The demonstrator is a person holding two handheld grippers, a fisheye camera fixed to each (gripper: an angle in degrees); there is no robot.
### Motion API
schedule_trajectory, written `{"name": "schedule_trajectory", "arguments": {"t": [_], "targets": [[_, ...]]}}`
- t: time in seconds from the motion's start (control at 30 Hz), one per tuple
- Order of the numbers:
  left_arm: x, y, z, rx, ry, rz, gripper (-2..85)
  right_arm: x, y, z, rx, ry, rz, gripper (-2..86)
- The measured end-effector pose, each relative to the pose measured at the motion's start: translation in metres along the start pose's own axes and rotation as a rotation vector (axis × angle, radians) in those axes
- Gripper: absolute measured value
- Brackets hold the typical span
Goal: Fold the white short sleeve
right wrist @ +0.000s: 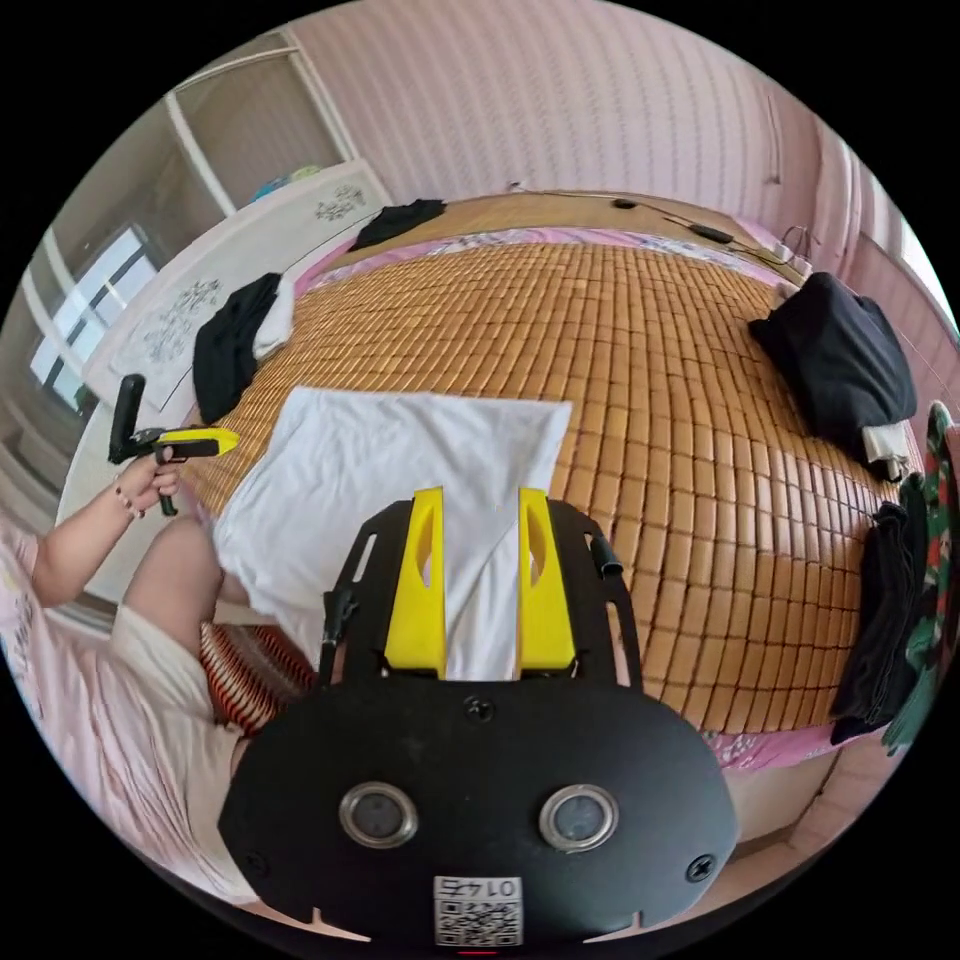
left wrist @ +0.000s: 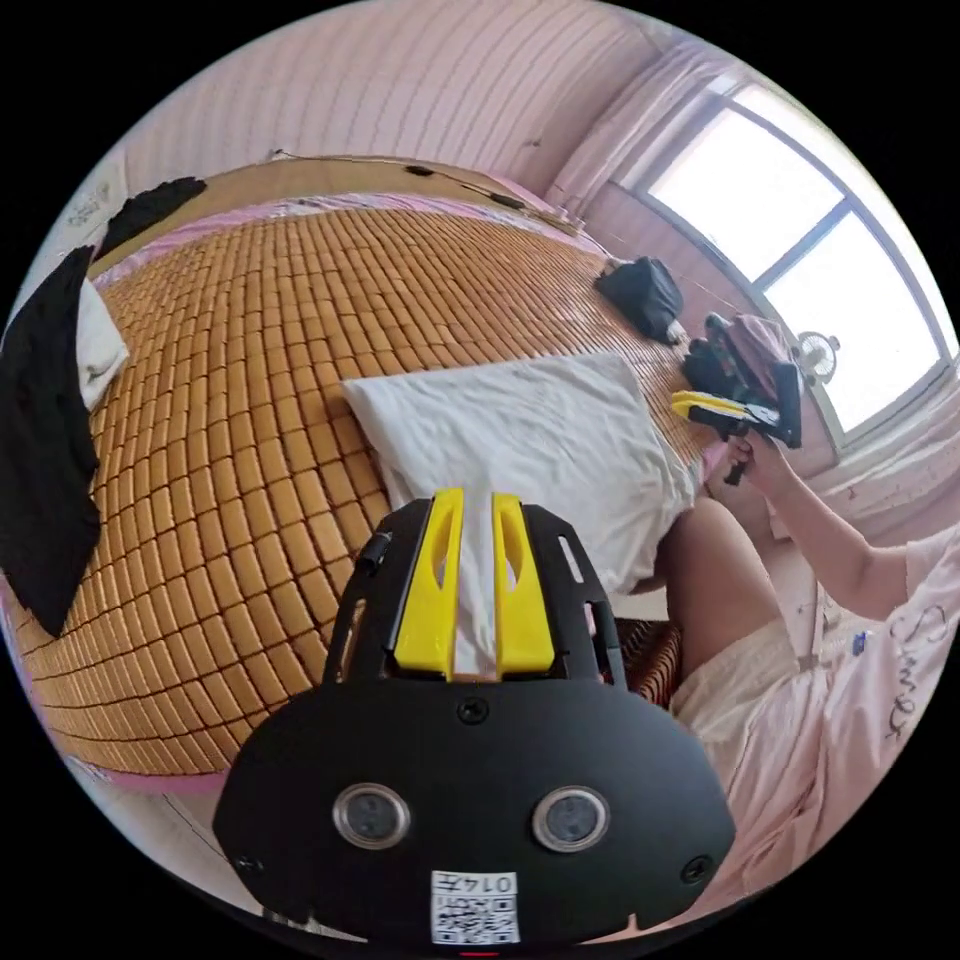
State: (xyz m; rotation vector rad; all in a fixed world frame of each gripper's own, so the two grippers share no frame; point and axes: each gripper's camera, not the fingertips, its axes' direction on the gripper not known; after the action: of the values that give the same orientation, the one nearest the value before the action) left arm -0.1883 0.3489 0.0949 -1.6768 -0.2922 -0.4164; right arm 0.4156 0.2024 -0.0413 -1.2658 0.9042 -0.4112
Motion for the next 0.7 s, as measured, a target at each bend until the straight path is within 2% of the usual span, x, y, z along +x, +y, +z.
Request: {"name": "schedule_trajectory", "arguments": {"t": [0.1,0.23,0.3,0.37,0.47,0.7], "targets": [[-0.028,-0.028,0.006,0.037,-0.123,-0.118,6.4,0.020,-0.025,0.023,-0.014,0.050,0.061,12.2],[-0.055,-0.060,0.024,0.070,-0.108,-0.226,9.0,0.049,-0.042,0.044,-0.006,-0.021,0.194,11.5],[-0.063,-0.071,0.038,0.027,-0.109,-0.255,9.7,0.055,-0.047,0.059,-0.041,-0.061,0.200,8.0],[-0.071,-0.081,0.056,-0.042,-0.119,-0.279,7.1,0.054,-0.052,0.068,-0.080,-0.103,0.184,3.5],[-0.079,-0.091,0.062,-0.064,-0.105,-0.264,0.6,0.057,-0.057,0.072,-0.071,-0.117,0.183,1.8],[-0.098,-0.118,0.062,0.013,-0.128,-0.285,-0.8,0.068,-0.090,0.068,0.004,-0.047,0.213,1.0]]}}
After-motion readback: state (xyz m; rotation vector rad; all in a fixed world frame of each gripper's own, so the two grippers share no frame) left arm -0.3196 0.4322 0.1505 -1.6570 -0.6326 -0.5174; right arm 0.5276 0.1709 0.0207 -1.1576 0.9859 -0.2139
